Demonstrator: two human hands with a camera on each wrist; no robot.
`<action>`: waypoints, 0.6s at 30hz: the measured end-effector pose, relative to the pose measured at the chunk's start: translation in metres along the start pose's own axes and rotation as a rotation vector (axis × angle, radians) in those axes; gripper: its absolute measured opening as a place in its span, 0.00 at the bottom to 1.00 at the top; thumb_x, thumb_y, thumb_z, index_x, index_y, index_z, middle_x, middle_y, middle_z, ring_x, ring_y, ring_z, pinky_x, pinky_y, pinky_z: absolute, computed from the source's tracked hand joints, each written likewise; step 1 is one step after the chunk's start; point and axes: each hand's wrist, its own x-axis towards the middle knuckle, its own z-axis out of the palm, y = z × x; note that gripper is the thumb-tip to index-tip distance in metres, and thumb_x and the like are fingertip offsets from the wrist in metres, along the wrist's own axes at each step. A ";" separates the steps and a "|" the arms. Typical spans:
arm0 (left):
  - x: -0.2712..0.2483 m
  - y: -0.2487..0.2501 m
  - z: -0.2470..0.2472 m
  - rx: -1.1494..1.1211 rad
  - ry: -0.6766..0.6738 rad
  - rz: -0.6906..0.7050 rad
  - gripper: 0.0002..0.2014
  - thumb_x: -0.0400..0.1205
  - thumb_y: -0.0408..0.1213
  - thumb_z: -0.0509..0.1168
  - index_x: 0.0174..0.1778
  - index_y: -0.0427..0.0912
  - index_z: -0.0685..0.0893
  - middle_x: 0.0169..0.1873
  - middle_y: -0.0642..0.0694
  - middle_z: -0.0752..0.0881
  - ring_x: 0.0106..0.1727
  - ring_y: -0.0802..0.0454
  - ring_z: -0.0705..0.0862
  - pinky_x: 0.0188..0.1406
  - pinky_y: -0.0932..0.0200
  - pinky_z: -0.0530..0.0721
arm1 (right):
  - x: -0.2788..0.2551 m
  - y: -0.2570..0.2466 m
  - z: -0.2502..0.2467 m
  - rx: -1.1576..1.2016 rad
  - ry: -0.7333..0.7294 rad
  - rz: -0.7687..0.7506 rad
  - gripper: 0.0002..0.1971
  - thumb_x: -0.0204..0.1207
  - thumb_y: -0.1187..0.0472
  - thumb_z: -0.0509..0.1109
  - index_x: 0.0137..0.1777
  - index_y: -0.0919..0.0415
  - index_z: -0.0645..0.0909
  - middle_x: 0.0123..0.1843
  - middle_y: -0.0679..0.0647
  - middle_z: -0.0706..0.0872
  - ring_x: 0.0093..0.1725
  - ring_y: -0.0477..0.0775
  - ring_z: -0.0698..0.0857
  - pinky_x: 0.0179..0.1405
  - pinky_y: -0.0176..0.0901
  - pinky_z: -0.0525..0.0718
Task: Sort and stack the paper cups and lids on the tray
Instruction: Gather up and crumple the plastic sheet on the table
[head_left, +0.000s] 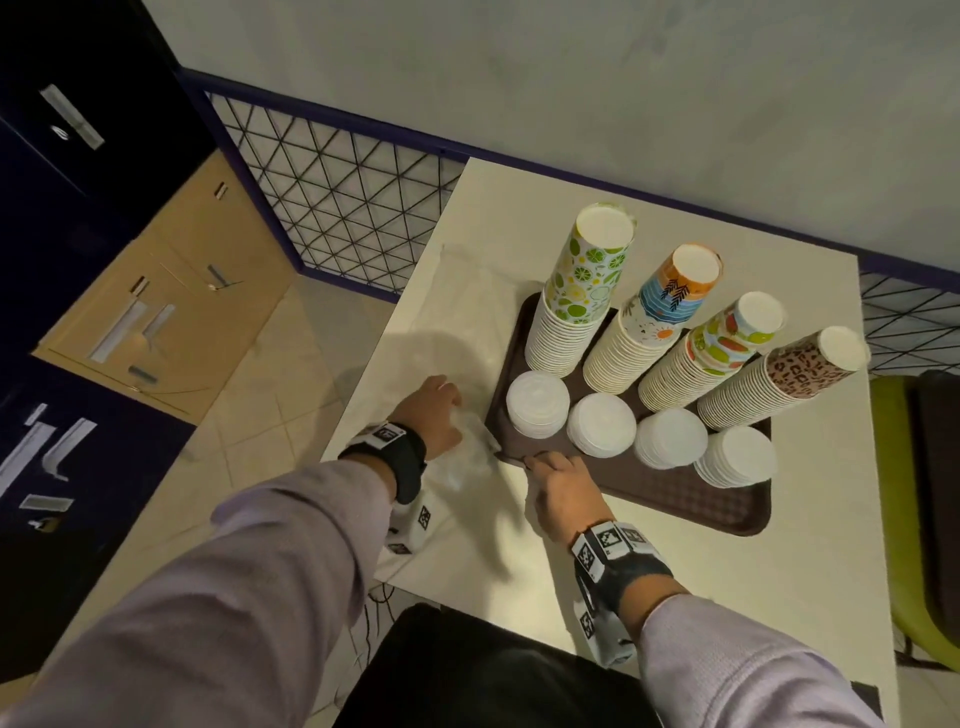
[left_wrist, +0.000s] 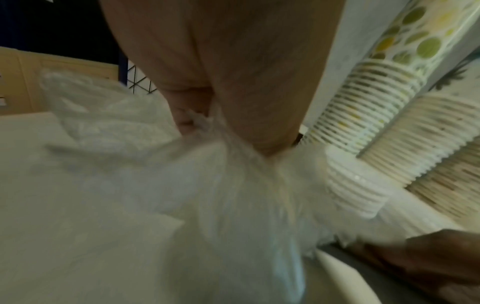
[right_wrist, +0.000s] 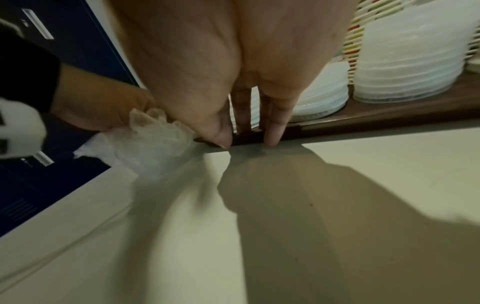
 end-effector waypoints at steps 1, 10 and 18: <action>0.002 -0.001 0.005 -0.013 0.005 0.002 0.31 0.82 0.35 0.73 0.82 0.46 0.73 0.88 0.44 0.62 0.80 0.41 0.77 0.78 0.50 0.75 | 0.000 0.001 -0.001 0.001 -0.004 -0.006 0.33 0.73 0.60 0.51 0.80 0.58 0.75 0.73 0.59 0.81 0.67 0.65 0.78 0.70 0.48 0.71; -0.013 -0.001 0.021 0.126 0.043 -0.016 0.16 0.89 0.38 0.65 0.71 0.40 0.84 0.68 0.37 0.85 0.68 0.37 0.84 0.65 0.49 0.82 | 0.002 -0.001 -0.015 0.056 -0.019 0.039 0.27 0.76 0.68 0.58 0.76 0.56 0.79 0.70 0.58 0.84 0.67 0.65 0.80 0.66 0.54 0.82; -0.063 -0.006 -0.008 0.001 0.074 -0.015 0.21 0.81 0.43 0.71 0.24 0.41 0.75 0.25 0.49 0.78 0.32 0.49 0.79 0.37 0.58 0.71 | -0.005 -0.006 -0.015 0.056 -0.130 0.084 0.34 0.77 0.69 0.61 0.85 0.59 0.65 0.81 0.58 0.73 0.77 0.64 0.72 0.76 0.55 0.75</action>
